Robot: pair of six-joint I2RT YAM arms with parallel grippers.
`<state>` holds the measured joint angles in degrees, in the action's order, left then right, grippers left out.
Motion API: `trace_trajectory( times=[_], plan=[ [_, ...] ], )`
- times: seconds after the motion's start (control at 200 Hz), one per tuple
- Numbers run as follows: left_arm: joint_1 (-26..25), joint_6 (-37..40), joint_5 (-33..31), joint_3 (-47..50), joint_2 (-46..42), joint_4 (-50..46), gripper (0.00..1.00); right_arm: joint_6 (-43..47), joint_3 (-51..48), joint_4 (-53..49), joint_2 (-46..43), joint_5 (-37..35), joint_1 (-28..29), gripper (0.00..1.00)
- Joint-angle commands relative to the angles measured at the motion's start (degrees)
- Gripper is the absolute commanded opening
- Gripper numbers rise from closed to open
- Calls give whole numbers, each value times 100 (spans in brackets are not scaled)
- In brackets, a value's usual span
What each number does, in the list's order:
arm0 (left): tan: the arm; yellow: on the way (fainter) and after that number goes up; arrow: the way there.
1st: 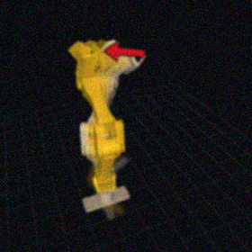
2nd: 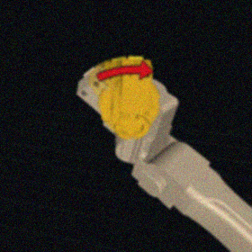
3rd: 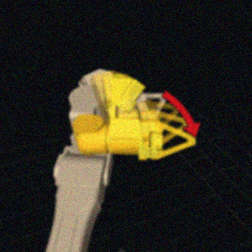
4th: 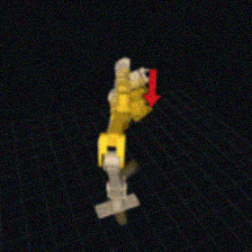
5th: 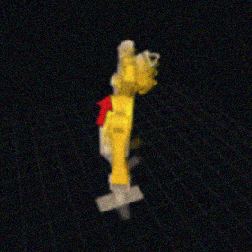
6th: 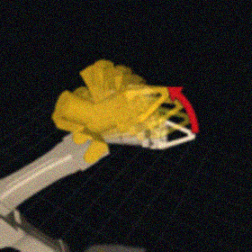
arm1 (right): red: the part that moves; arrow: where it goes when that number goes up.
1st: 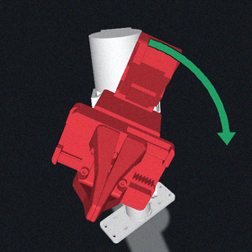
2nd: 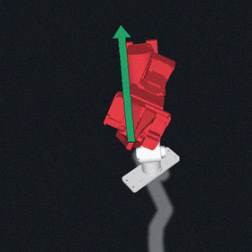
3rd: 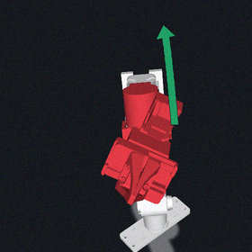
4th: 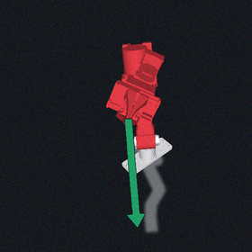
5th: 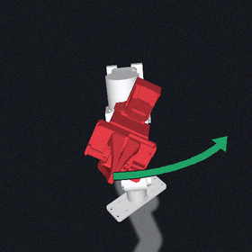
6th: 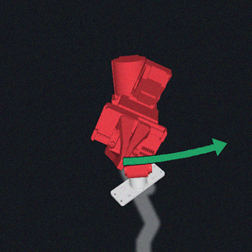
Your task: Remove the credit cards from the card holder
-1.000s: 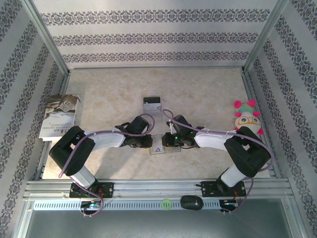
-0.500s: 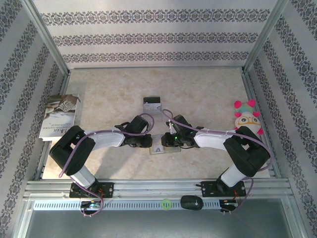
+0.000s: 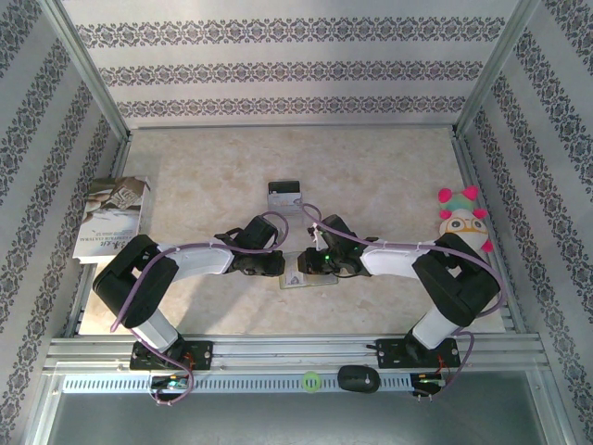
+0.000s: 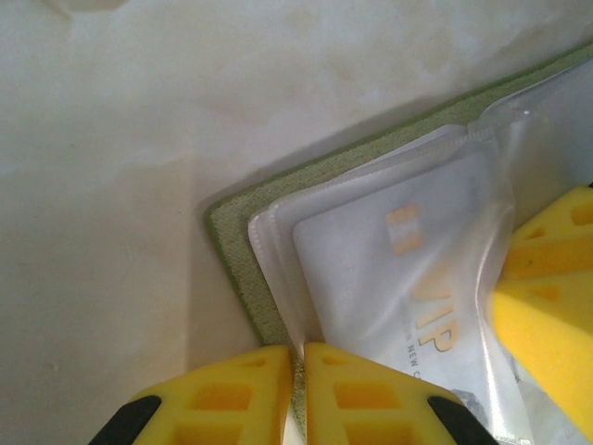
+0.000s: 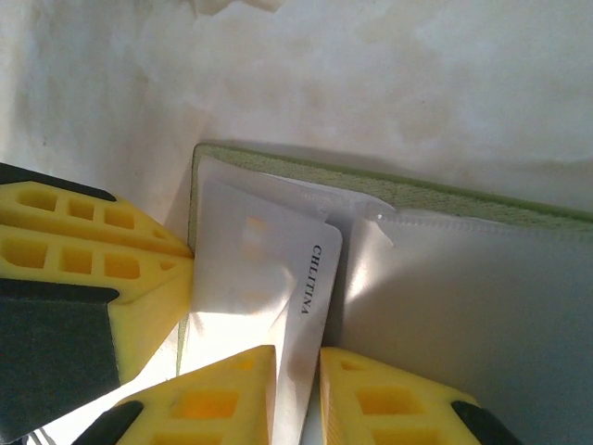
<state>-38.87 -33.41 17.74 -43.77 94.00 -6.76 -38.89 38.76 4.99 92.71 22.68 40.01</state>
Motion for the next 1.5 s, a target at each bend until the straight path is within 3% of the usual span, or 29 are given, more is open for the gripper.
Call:
trace_trajectory(
  times=[0.0,0.185,0.819,1.159,1.494],
  plan=[
    [-13,87,-64,107,533,22,13,-65,13,179,142,125,81,17],
    [-6,80,-93,139,489,9,13,-74,-94,109,-11,-54,51,0],
    [104,71,6,309,376,172,13,218,-59,-1751,-1415,-1302,2,0],
    [107,115,23,250,330,224,21,476,736,-2745,-1193,-1938,425,0],
    [192,142,38,230,331,273,19,708,1220,-3375,-1146,-2329,571,0]
  ],
)
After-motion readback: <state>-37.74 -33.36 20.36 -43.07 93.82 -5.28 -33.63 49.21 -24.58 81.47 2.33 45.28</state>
